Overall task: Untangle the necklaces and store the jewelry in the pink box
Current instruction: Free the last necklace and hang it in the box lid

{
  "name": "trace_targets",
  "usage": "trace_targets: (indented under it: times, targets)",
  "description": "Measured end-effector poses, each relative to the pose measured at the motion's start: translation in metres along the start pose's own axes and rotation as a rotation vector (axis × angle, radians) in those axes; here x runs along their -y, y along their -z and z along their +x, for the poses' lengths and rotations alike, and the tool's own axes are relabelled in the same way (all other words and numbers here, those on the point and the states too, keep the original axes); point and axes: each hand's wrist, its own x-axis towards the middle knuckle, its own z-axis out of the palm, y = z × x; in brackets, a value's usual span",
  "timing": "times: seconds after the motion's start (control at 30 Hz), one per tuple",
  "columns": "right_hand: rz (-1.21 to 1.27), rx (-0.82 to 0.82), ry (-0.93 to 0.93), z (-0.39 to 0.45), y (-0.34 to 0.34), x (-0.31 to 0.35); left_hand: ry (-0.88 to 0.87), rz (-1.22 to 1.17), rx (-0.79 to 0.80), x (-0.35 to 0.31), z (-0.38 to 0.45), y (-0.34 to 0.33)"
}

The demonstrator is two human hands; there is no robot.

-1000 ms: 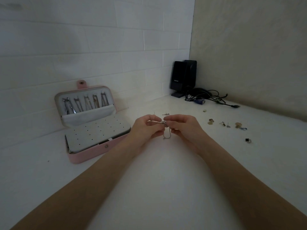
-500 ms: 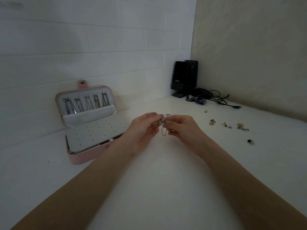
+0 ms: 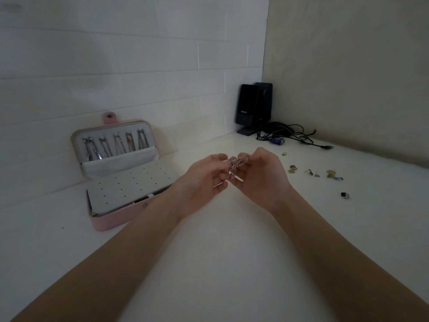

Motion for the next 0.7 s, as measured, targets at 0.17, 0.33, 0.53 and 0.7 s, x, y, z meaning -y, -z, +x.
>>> trace_targets:
  times: [0.17, 0.33, 0.53, 0.7]
  targets:
    - [0.022, -0.002, 0.045, 0.0, 0.0, 0.003, -0.041, -0.056, -0.171, 0.003, 0.003, 0.005]
    - [-0.19, -0.001, 0.065, 0.001, 0.0, 0.001, -0.1, -0.163, -0.329, 0.002, 0.008, 0.014]
    - [-0.645, -0.21, 0.123, 0.0, 0.001, -0.009, -0.172, -0.232, -0.354, -0.003, 0.007, 0.015]
    - [-0.589, -0.339, 0.222, 0.001, 0.005, -0.007, -0.16, -0.089, -0.26, 0.002, 0.004, 0.004]
